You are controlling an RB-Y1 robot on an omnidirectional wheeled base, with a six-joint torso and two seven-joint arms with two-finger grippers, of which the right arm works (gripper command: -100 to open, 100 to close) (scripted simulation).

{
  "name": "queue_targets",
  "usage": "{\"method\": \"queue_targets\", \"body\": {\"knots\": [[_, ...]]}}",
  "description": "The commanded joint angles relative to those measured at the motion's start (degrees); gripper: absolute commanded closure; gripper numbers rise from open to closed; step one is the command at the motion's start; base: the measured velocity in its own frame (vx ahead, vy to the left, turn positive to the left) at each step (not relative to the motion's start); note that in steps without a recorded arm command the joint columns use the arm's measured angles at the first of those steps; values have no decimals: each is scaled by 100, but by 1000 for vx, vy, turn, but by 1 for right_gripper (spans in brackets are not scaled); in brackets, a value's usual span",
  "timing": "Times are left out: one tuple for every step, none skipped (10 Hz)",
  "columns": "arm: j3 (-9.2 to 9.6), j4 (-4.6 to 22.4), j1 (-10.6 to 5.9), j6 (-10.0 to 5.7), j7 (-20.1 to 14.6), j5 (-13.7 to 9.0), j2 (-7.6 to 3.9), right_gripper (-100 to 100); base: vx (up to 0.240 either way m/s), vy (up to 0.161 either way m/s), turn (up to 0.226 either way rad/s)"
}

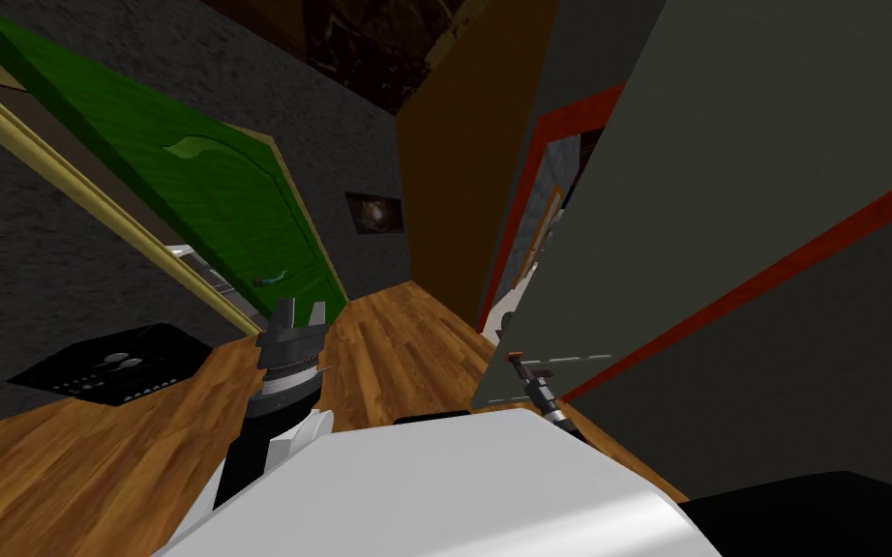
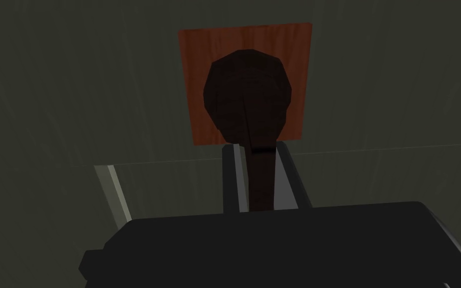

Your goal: Pull the door open

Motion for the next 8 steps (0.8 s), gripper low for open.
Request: {"method": "queue_targets", "body": {"knots": [[2, 144, -18, -96, -21, -1, -25, 100, -220, -56, 151], [7, 166, -12, -131, -32, 0, -39, 100, -209, -68, 146], [11, 188, -7, -165, -42, 0, -52, 100, -201, -65, 159], [15, 208, -1, -196, -52, 1, -64, 100, -194, -43, 155], [19, 225, 4, -224, -61, 2, -74, 100, -215, -63, 125], [22, 240, 7, -247, -68, 2, -83, 100, -187, -62, 106], [25, 258, 12, -276, -76, 3, -94, 100, -178, -57, 110], [47, 198, 29, -227, -64, 18, -58, 100, -81, -22, 32]]}}
